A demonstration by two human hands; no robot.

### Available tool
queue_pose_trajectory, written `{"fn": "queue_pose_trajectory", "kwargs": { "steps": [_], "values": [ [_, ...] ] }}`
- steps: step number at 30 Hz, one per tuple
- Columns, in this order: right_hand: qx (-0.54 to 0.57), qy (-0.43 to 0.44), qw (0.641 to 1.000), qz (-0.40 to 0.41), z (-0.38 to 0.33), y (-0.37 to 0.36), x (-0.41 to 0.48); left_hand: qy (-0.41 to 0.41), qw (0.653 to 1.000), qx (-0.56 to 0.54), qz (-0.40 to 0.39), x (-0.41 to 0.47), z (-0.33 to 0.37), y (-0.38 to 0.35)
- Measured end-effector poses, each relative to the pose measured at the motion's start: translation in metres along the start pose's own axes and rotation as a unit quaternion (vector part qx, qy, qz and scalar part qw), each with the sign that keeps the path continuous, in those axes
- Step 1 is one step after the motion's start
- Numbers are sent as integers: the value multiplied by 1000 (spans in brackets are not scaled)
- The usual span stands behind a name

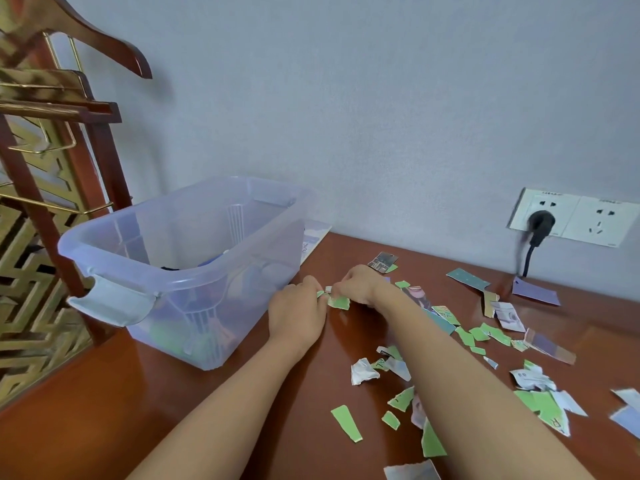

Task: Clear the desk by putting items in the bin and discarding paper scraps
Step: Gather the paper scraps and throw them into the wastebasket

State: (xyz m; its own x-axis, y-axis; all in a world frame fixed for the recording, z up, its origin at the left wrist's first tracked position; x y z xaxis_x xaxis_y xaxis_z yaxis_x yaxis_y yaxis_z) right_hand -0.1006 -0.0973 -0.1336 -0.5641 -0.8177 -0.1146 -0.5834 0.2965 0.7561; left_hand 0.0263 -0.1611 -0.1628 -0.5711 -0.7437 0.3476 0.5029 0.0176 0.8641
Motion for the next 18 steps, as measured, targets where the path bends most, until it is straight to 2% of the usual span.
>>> {"fn": "queue_pose_trajectory", "kwargs": {
  "steps": [3,5,7,9,11,13,15,18],
  "values": [
    [39,9,999,31,5,-2,-2,4,1000,7,-1,0,1,0],
    [106,2,992,71,9,-3,-4,14,1000,-9,6,-1,3,1],
    [223,-23,966,129,12,-1,-7,26,999,-43,12,-3,4,4],
    [344,-54,925,156,14,0,-9,48,994,-98,17,-5,4,9],
    [421,-82,892,143,11,-3,-11,82,984,-155,10,-6,3,13],
    [460,-98,875,115,4,-6,-11,113,976,-187,-1,-5,2,14],
    [468,-99,874,92,-2,-9,-10,121,971,-206,-11,-4,0,11],
    [429,-84,896,75,-8,-8,-9,124,962,-240,-25,-3,-3,8]
  ]
}}
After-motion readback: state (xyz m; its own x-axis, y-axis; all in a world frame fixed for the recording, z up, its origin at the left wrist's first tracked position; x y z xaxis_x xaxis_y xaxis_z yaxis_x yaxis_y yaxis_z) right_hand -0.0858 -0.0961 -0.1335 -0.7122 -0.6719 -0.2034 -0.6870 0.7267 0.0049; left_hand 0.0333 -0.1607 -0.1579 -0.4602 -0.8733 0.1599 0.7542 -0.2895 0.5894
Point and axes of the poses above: each hand's wrist, its own x-axis towards the middle knuckle, its own y-axis out of the back of the hand, z = x × y, the point moved 2 cm from there along x, towards the middle knuckle, and after that the axes turned 10 degrees about y, right-handed, at the moved point
